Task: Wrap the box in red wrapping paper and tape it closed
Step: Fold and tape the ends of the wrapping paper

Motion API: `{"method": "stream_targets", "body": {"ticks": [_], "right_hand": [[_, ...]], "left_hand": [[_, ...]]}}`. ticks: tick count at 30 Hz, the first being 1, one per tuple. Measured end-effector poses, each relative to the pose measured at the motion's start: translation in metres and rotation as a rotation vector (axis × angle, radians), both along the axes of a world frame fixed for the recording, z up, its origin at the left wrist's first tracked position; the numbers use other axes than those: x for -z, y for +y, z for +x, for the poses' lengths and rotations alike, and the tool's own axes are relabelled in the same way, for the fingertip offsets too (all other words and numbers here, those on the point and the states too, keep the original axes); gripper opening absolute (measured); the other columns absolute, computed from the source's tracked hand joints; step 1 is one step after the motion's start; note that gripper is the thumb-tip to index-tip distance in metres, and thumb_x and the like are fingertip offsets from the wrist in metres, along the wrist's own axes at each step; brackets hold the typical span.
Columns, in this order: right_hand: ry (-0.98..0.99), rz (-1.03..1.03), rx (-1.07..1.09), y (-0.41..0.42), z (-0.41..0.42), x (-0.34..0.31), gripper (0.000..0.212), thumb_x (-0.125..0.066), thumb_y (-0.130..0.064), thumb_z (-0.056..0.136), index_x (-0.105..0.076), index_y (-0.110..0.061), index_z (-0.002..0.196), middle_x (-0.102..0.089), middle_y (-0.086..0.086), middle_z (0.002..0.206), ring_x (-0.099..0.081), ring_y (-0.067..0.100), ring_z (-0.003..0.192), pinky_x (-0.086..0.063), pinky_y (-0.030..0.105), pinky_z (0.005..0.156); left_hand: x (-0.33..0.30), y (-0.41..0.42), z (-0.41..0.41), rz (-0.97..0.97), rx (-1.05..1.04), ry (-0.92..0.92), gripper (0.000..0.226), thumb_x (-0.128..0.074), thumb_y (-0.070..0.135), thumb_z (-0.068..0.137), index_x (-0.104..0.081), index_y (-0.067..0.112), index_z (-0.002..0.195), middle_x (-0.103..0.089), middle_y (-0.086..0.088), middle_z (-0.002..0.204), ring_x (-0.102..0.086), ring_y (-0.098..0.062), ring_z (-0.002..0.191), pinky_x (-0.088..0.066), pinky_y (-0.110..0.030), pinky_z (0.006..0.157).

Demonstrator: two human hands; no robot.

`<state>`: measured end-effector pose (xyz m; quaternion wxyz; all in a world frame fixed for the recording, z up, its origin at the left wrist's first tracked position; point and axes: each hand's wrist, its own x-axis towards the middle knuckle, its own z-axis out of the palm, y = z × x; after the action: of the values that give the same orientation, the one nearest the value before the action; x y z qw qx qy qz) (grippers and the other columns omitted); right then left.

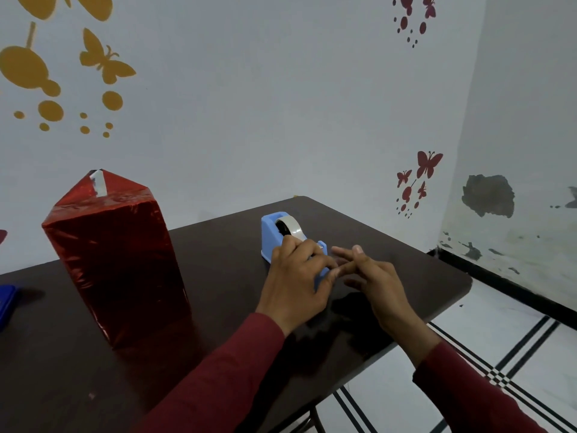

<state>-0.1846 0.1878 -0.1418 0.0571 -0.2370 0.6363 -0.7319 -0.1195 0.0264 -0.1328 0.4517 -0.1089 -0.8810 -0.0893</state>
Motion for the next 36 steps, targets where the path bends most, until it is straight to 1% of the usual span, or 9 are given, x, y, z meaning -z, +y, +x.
{"method": "stream_targets", "body": {"ticks": [4, 7, 11, 14, 19, 22, 25, 32, 36], "right_hand": [[-0.172, -0.069, -0.027, 0.002, -0.003, -0.004, 0.049, -0.051, -0.037, 0.105, -0.079, 0.002, 0.098, -0.077, -0.002, 0.121, -0.072, 0.010, 0.111, -0.050, 0.039, 0.094], [-0.241, -0.182, -0.047, 0.007, -0.003, -0.007, 0.032, -0.063, -0.024, 0.096, -0.072, -0.016, 0.125, -0.075, 0.001, 0.125, -0.073, 0.023, 0.113, -0.049, 0.043, 0.097], [-0.071, -0.173, -0.100, 0.009, 0.003, -0.004, 0.052, -0.078, -0.007, 0.085, -0.066, -0.020, 0.134, -0.076, 0.005, 0.121, -0.073, 0.024, 0.113, -0.058, 0.033, 0.085], [0.016, -0.175, -0.071, 0.007, 0.005, -0.002, 0.048, -0.076, -0.001, 0.086, -0.068, -0.016, 0.131, -0.079, 0.009, 0.110, -0.075, 0.021, 0.107, -0.059, 0.025, 0.082], [0.058, -0.164, 0.027, 0.007, 0.006, -0.001, 0.038, -0.077, -0.001, 0.087, -0.071, -0.013, 0.123, -0.080, 0.010, 0.095, -0.077, 0.020, 0.094, -0.059, 0.023, 0.078], [0.024, -0.171, 0.041, 0.006, 0.005, 0.000, 0.036, -0.077, 0.001, 0.087, -0.072, -0.013, 0.120, -0.080, 0.009, 0.088, -0.078, 0.018, 0.087, -0.059, 0.023, 0.074], [0.004, -0.137, 0.028, 0.005, 0.005, -0.002, 0.030, -0.076, 0.002, 0.087, -0.075, -0.014, 0.113, -0.078, 0.006, 0.082, -0.076, 0.016, 0.082, -0.059, 0.025, 0.073], [-0.163, -0.095, -0.019, 0.005, 0.005, -0.013, 0.014, -0.075, 0.000, 0.088, -0.080, -0.008, 0.099, -0.079, 0.012, 0.088, -0.075, 0.021, 0.081, -0.059, 0.025, 0.067], [-0.105, -0.033, -0.031, 0.004, 0.011, -0.030, 0.009, -0.077, -0.006, 0.088, -0.081, -0.008, 0.096, -0.080, 0.011, 0.091, -0.075, 0.016, 0.082, -0.059, 0.022, 0.069]], "left_hand": [[0.002, 0.004, -0.002, 0.098, 0.046, 0.038, 0.011, -0.071, 0.032, 0.093, -0.073, 0.022, 0.090, -0.058, 0.011, 0.089, -0.042, -0.015, 0.095, -0.043, -0.034, 0.082], [-0.003, 0.008, 0.001, 0.409, 0.093, 0.032, 0.012, -0.069, 0.035, 0.094, -0.071, 0.028, 0.085, -0.057, 0.014, 0.087, -0.044, -0.013, 0.095, -0.035, -0.014, 0.088], [-0.007, 0.013, 0.004, 0.653, 0.108, 0.000, 0.009, -0.071, 0.037, 0.090, -0.070, 0.036, 0.081, -0.065, 0.010, 0.088, -0.050, -0.010, 0.099, -0.033, -0.008, 0.087], [-0.009, 0.015, 0.005, 0.749, 0.119, -0.044, 0.010, -0.074, 0.036, 0.089, -0.070, 0.038, 0.080, -0.066, 0.012, 0.091, -0.050, -0.006, 0.099, -0.038, -0.011, 0.086], [-0.007, 0.013, 0.003, 0.775, 0.080, -0.061, 0.009, -0.079, 0.030, 0.088, -0.077, 0.026, 0.081, -0.067, 0.011, 0.089, -0.050, -0.006, 0.098, -0.041, -0.016, 0.083], [-0.007, 0.012, 0.004, 0.780, 0.047, -0.053, 0.004, -0.082, 0.032, 0.086, -0.080, 0.032, 0.082, -0.067, 0.013, 0.090, -0.047, -0.001, 0.101, -0.038, -0.009, 0.081], [-0.007, 0.010, 0.006, 0.730, 0.018, -0.032, 0.003, -0.081, 0.037, 0.082, -0.082, 0.035, 0.085, -0.068, 0.016, 0.087, -0.046, -0.001, 0.101, -0.042, -0.015, 0.081], [-0.009, 0.010, 0.009, 0.677, -0.008, -0.012, 0.005, -0.085, 0.033, 0.081, -0.081, 0.035, 0.082, -0.066, 0.020, 0.082, -0.049, -0.002, 0.097, -0.041, -0.010, 0.077], [-0.017, 0.007, 0.018, 0.690, -0.018, 0.038, 0.004, -0.084, 0.036, 0.080, -0.081, 0.038, 0.083, -0.067, 0.019, 0.080, -0.050, -0.005, 0.095, -0.039, -0.007, 0.074]]}}
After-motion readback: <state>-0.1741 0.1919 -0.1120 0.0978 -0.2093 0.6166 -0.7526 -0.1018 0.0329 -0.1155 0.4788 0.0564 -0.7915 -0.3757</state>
